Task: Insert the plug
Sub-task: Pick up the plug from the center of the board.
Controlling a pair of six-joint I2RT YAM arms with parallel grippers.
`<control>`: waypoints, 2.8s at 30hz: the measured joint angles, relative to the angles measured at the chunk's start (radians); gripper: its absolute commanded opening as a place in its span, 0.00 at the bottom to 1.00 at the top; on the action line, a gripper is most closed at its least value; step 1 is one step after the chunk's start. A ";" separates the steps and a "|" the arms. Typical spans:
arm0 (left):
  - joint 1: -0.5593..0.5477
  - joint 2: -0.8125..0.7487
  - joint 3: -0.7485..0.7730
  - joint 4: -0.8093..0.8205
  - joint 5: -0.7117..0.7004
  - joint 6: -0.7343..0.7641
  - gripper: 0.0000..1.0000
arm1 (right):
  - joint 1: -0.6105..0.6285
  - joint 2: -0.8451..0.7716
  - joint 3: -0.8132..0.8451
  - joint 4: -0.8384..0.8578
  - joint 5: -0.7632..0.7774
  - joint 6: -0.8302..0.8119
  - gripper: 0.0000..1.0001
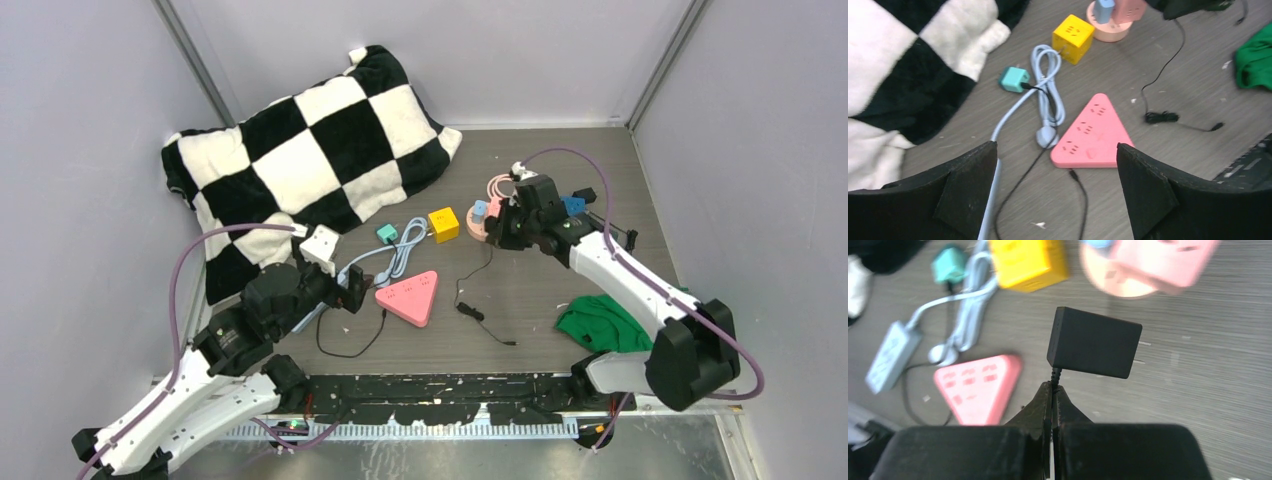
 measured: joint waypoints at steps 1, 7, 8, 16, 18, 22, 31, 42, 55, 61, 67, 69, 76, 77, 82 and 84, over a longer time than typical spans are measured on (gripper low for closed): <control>0.000 0.010 0.005 0.000 0.011 -0.024 0.89 | 0.021 -0.018 -0.004 0.009 -0.020 0.011 0.01; 0.000 0.054 0.015 0.062 0.135 -0.161 0.87 | 0.127 -0.102 -0.013 0.117 -0.181 0.091 0.01; 0.000 0.055 0.013 0.076 0.153 -0.167 0.87 | 0.138 -0.113 -0.021 0.152 -0.219 0.113 0.01; 0.000 0.030 -0.063 0.183 0.278 -0.182 0.88 | 0.215 -0.170 -0.084 0.348 -0.417 0.259 0.01; 0.000 0.041 -0.059 0.191 0.309 -0.168 0.88 | 0.235 -0.174 -0.084 0.373 -0.465 0.275 0.01; 0.000 0.068 -0.017 0.187 0.369 -0.082 0.89 | 0.274 -0.187 -0.084 0.396 -0.538 0.301 0.01; 0.000 0.027 -0.022 0.270 0.511 0.214 0.91 | 0.343 -0.221 -0.095 0.586 -0.629 0.441 0.01; 0.000 0.119 -0.039 0.432 0.507 0.246 0.84 | 0.429 -0.209 -0.103 0.776 -0.608 0.567 0.01; 0.000 0.065 -0.082 0.567 0.509 0.205 0.33 | 0.438 -0.205 -0.146 0.811 -0.575 0.600 0.07; 0.000 0.060 -0.082 0.549 0.502 0.237 0.24 | 0.439 -0.216 -0.147 0.770 -0.540 0.586 0.30; 0.000 0.047 -0.081 0.478 0.463 0.292 0.23 | 0.439 -0.295 -0.116 0.536 -0.422 0.513 0.51; 0.000 0.042 -0.081 0.447 0.449 0.315 0.24 | 0.439 -0.323 -0.071 0.420 -0.354 0.478 0.57; 0.000 0.038 -0.071 0.347 0.422 0.373 0.24 | 0.440 -0.306 0.149 0.134 -0.157 0.381 0.62; 0.000 0.039 -0.071 0.339 0.421 0.375 0.23 | 0.442 -0.294 0.165 0.122 -0.146 0.377 0.63; 0.000 0.055 -0.071 0.303 0.421 0.391 0.24 | 0.480 -0.182 0.249 0.035 -0.074 0.359 0.67; 0.000 0.063 -0.071 0.295 0.421 0.391 0.23 | 0.497 -0.143 0.261 0.021 -0.062 0.356 0.67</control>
